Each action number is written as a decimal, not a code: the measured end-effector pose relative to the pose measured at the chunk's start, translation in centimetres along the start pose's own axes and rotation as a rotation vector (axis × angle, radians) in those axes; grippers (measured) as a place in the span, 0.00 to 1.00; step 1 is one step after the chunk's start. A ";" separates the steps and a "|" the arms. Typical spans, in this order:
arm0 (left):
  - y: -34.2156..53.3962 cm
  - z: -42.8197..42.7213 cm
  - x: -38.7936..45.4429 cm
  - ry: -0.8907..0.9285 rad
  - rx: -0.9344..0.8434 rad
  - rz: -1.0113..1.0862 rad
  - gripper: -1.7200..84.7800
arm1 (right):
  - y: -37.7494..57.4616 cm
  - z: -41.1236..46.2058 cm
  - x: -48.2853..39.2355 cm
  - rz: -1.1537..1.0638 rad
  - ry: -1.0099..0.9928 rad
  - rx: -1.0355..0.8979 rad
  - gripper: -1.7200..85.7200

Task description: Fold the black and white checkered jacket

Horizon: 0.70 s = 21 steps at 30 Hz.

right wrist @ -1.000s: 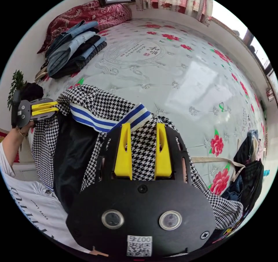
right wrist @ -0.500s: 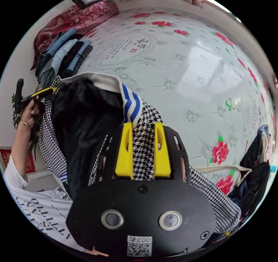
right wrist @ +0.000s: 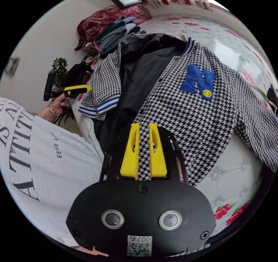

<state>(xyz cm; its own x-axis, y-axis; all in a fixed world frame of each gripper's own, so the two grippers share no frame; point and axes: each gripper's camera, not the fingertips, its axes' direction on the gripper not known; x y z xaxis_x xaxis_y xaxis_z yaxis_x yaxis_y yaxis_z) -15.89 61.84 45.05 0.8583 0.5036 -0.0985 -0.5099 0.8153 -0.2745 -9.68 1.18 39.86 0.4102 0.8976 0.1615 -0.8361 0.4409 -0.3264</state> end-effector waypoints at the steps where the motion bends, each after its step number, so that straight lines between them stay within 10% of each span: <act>1: 1.8 0.5 1.1 0.010 -0.036 0.028 0.11 | 1.8 1.8 -2.1 -0.041 -0.033 -0.061 0.10; 21: 9.7 -1.8 -4.9 -0.016 0.004 0.044 0.14 | -11.8 11.9 -9.9 -0.095 0.008 -0.225 0.04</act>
<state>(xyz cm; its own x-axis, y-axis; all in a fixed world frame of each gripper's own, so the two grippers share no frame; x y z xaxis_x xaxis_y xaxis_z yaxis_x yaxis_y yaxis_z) -24.96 66.78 41.13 0.8341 0.5434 -0.0947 -0.5472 0.7936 -0.2660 -8.24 -12.95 53.23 0.4869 0.8514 0.1948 -0.6916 0.5121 -0.5094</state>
